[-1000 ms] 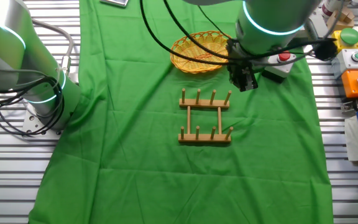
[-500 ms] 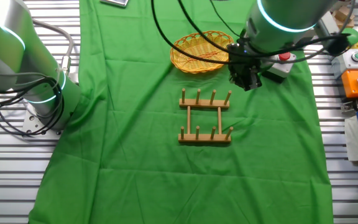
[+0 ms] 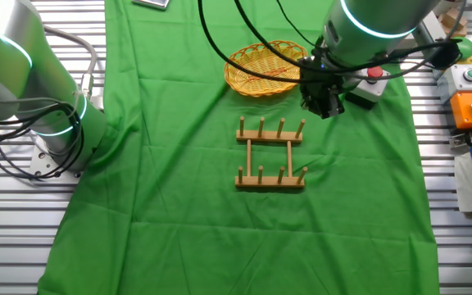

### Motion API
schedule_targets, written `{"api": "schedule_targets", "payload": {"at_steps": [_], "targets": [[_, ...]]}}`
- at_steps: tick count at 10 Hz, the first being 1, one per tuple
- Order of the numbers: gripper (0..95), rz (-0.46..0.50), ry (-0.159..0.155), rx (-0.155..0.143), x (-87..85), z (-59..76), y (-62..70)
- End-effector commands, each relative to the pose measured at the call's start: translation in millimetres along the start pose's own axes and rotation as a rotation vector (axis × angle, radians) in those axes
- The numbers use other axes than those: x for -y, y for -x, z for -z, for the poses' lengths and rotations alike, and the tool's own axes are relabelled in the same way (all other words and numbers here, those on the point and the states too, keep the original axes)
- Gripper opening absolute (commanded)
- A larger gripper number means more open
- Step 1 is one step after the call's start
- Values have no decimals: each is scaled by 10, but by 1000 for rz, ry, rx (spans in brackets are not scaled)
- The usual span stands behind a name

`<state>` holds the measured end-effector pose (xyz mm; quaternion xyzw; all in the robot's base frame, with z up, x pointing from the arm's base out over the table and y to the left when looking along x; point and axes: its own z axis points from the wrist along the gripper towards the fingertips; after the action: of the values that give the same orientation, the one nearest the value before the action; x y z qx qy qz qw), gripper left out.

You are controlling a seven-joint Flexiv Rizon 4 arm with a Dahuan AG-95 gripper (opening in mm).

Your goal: Put the dish on the dish rack

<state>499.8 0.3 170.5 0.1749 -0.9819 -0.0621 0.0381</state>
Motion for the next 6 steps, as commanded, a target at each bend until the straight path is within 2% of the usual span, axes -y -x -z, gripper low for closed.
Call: {"api": "schedule_targets", "payload": {"at_steps": [1, 4, 5, 6], "targets": [[0, 1, -3, -3, 0, 3, -2], [0, 2, -6, -11, 0, 3, -2], [0, 5, 8, -54, 0, 3, -2], [0, 16, 12, -63, -16, 19, 10]]}}
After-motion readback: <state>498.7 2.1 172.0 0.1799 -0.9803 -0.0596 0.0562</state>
